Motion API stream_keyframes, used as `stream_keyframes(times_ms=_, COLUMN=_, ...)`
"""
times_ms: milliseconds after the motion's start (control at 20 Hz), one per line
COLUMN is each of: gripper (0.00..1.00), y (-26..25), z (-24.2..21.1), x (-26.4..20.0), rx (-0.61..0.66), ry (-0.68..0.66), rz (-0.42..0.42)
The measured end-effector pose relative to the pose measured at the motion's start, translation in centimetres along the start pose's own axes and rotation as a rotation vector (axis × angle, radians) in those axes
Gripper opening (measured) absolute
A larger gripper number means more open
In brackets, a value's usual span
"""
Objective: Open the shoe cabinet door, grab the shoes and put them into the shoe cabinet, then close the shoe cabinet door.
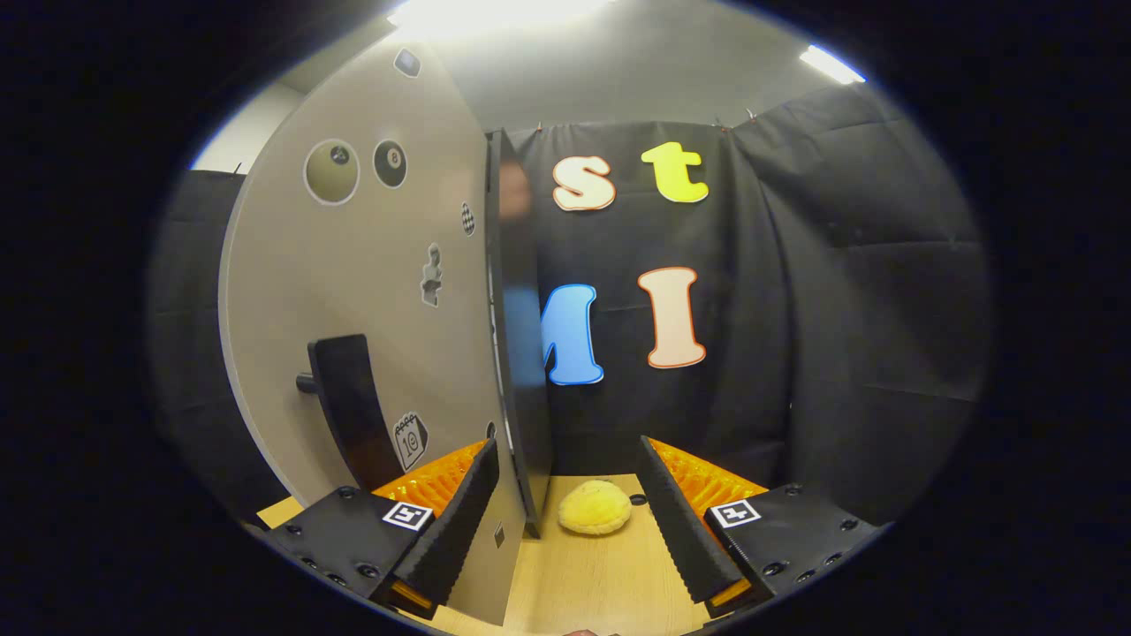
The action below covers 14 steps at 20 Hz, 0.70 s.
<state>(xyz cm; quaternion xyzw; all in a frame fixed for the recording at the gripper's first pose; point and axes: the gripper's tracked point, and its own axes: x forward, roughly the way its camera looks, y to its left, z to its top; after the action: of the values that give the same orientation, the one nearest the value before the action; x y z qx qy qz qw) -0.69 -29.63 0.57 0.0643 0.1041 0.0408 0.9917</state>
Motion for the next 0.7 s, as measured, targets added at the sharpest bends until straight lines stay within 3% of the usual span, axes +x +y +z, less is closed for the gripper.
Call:
stream_keyframes(times_ms=150, gripper=0.96, y=0.1, z=-0.3, x=0.0, rx=-0.041, ry=0.015, rz=-0.018)
stream_keyframes(times_ms=350, gripper=0.95, y=1.8, z=1.2, x=-1.0, rx=-0.005, ry=-0.042, rz=-0.041)
stream_keyframes(times_ms=700, gripper=0.97, y=9.6, z=0.5, x=-1.3, rx=0.016, ry=-0.039, rz=-0.076)
